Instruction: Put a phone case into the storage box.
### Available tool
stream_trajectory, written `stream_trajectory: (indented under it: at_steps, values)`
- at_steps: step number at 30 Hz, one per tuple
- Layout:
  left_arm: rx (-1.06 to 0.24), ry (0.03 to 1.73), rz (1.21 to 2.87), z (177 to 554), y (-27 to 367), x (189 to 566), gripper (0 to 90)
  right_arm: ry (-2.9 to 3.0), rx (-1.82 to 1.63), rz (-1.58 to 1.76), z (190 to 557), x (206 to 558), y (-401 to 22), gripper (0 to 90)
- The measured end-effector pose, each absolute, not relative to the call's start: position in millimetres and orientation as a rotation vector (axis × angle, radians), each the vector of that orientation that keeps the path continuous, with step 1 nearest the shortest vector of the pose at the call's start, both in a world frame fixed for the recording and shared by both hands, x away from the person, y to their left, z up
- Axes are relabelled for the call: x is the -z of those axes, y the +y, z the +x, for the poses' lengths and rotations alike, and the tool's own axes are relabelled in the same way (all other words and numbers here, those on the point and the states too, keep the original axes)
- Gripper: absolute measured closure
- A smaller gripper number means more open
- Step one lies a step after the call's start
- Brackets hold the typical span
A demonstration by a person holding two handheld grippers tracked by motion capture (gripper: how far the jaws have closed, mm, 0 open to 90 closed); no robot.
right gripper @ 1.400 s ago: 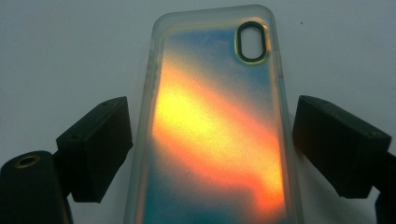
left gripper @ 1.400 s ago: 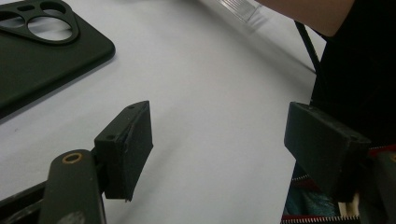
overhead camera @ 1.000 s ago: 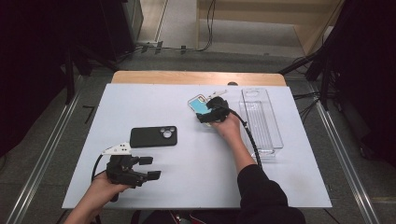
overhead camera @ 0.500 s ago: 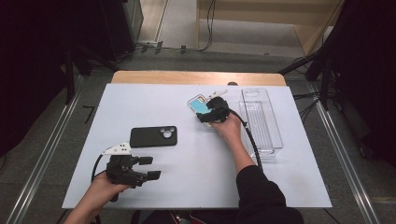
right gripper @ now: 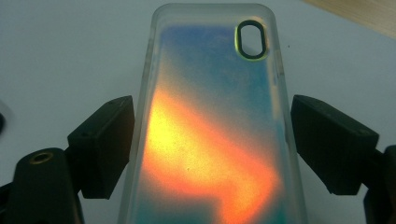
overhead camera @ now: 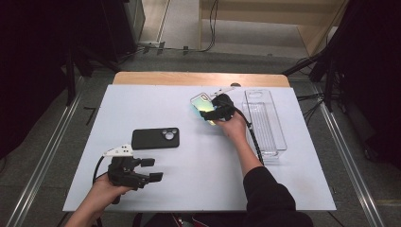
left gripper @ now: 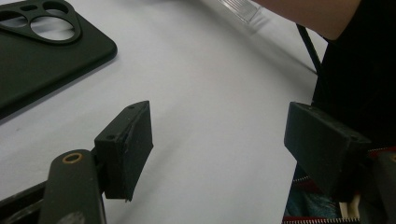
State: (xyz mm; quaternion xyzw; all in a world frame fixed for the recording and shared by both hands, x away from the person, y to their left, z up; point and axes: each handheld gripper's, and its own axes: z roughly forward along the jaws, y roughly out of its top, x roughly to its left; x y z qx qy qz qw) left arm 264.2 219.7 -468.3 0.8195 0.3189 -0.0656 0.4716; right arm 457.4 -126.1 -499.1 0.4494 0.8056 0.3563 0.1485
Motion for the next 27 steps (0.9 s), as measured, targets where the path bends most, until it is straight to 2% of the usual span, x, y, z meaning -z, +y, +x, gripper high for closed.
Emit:
stream_trajectory:
  at_steps: [12, 17, 27]
  values:
    - [0.161, 0.785, 2.005, 264, 217, 466, 24.2, 2.339, -1.077, 1.334, 439, 463, -131, 15.1]
    - [0.149, 0.792, 2.010, 263, 213, 465, 24.1, 2.376, -1.082, 1.293, 418, 446, -131, 15.1]
    - [0.179, 0.828, 1.990, 264, 206, 457, 23.9, 2.425, -1.147, 1.266, 384, 436, -138, 15.1]
